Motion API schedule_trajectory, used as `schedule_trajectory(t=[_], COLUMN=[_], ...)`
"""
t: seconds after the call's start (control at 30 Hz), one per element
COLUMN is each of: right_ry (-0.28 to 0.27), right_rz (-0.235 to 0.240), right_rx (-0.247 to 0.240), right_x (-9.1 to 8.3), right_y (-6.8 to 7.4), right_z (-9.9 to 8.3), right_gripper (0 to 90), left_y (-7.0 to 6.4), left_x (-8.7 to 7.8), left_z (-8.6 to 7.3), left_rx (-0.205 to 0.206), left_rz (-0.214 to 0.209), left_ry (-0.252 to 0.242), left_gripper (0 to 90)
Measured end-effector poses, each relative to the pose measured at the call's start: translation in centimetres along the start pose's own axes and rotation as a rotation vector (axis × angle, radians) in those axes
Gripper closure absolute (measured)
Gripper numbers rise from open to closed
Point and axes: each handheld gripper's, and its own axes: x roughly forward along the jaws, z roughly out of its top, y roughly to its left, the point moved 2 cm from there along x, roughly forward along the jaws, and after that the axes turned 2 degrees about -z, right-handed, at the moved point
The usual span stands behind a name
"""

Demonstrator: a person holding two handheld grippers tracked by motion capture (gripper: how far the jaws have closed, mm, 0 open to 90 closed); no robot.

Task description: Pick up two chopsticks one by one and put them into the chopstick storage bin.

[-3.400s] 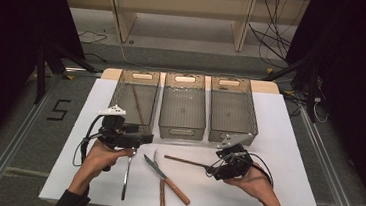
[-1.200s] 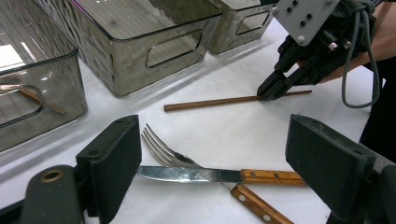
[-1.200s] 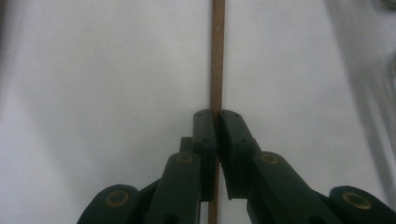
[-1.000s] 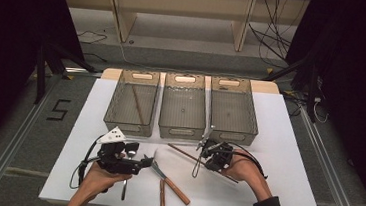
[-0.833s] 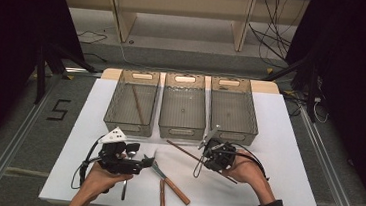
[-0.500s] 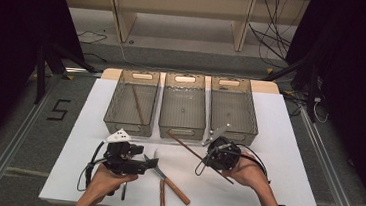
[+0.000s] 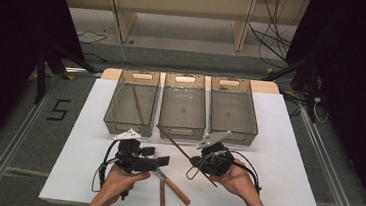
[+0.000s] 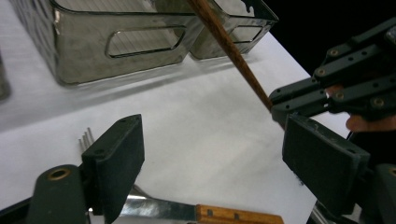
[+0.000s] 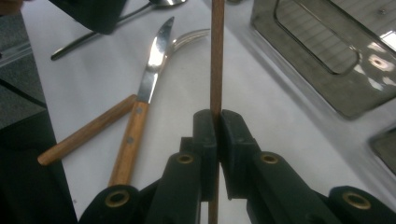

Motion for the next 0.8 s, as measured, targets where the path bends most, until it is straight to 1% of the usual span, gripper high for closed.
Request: schedule_trajectory(t=[0.13, 0.17, 0.23, 0.37, 0.43, 0.47, 0.57, 0.67, 0.8], right_ry=[-0.021, -0.028, -0.038, -0.054, -0.062, -0.07, -0.082, -0.088, -0.093], right_rz=[0.001, 0.001, 0.0, 0.0, 0.007, 0.003, 0.012, 0.019, 0.014], right_rx=[-0.003, -0.007, -0.007, -0.003, -0.002, -0.002, -0.003, -0.002, -0.004], right_x=[0.2, 0.1, 0.1, -0.1, -0.2, -0.3, -0.4, -0.3, -0.3], right_y=[0.6, 0.7, 0.9, 1.1, 1.2, 1.2, 1.3, 1.5, 1.5], right_z=[0.1, 0.1, 0.2, 0.2, 0.2, 0.2, 0.3, 0.3, 0.3], right_gripper=[85.7, 85.7, 85.7, 85.7, 85.7, 85.7, 85.7, 85.7, 85.7], left_y=[-0.4, -0.5, -0.7, -0.9, -1.0, -1.1, -1.2, -1.4, -1.6], left_x=[0.6, 0.6, 0.8, 1.1, 1.4, 1.6, 2.1, 2.5, 2.7], left_z=[0.1, 0.2, 0.3, 0.7, 0.9, 1.0, 1.1, 1.1, 1.0], left_rx=[-0.013, -0.014, -0.032, -0.066, -0.085, -0.094, -0.108, -0.122, -0.127], left_rz=[-0.027, -0.026, -0.032, -0.068, -0.085, -0.091, -0.115, -0.137, -0.155], left_ry=[-0.001, -0.001, -0.014, -0.033, -0.037, -0.04, -0.036, -0.036, -0.037], left_gripper=[22.1, 22.4, 23.5, 26.2, 28.3, 30.1, 34.0, 40.2, 48.3])
